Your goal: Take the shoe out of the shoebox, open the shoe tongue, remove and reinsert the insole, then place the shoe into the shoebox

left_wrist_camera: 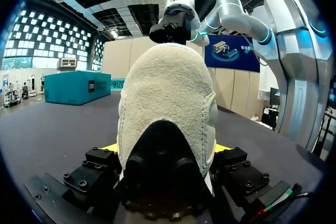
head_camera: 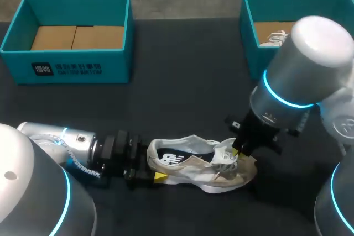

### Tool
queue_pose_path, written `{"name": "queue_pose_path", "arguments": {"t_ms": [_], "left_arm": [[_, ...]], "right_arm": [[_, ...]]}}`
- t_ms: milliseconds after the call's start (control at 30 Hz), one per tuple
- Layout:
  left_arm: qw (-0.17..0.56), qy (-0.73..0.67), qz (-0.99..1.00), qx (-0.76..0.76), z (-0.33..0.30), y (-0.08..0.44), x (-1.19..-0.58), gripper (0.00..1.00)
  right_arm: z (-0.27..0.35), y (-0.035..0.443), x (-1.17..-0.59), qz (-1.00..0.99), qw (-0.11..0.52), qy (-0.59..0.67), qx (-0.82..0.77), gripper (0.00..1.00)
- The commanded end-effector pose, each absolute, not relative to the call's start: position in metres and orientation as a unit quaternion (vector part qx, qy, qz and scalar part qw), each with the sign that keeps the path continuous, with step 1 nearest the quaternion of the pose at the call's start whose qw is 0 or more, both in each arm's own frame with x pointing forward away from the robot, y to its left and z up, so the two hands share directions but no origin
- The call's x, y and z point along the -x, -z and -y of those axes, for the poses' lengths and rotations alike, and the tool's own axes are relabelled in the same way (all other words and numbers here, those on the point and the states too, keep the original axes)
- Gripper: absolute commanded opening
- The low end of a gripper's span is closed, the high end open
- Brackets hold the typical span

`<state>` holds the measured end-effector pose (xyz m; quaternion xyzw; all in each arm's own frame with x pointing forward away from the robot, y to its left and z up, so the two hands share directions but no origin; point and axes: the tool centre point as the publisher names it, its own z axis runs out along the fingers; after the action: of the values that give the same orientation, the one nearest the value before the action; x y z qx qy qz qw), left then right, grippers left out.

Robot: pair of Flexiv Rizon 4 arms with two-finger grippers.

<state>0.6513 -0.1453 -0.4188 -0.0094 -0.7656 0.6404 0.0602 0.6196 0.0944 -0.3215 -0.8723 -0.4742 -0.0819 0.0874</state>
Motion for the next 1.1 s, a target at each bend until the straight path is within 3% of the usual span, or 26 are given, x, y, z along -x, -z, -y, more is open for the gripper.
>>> {"name": "queue_pose_path", "arguments": {"t_ms": [33, 133, 200, 267, 300, 333, 1100], "left_arm": [[0.061, -0.64, 0.766, 0.01, 0.143, 0.421, -0.651, 0.0], [0.061, -0.64, 0.766, 0.01, 0.143, 0.421, -0.651, 0.0], [0.061, -0.64, 0.766, 0.01, 0.143, 0.421, -0.651, 0.0], [0.061, -0.64, 0.766, 0.01, 0.143, 0.421, -0.651, 0.0], [0.061, -0.64, 0.766, 0.01, 0.143, 0.421, -0.651, 0.0], [0.061, -0.64, 0.766, 0.01, 0.143, 0.421, -0.651, 0.0], [0.061, -0.64, 0.766, 0.01, 0.143, 0.421, -0.651, 0.0]], "right_arm": [[-0.091, 0.334, -0.623, 0.477, 0.115, 0.112, 0.864, 0.0], [-0.089, 0.337, -0.623, 0.477, 0.116, 0.105, 0.865, 0.0], [-0.089, 0.337, -0.622, 0.475, 0.116, 0.105, 0.866, 0.15], [-0.092, 0.332, -0.619, 0.474, 0.112, 0.105, 0.867, 0.45], [-0.094, 0.328, -0.618, 0.475, 0.106, 0.104, 0.867, 0.77], [-0.095, 0.326, -0.617, 0.476, 0.103, 0.103, 0.867, 1.0], [-0.179, 0.221, -0.616, 0.64, -0.037, 0.045, 0.766, 1.0]]}}
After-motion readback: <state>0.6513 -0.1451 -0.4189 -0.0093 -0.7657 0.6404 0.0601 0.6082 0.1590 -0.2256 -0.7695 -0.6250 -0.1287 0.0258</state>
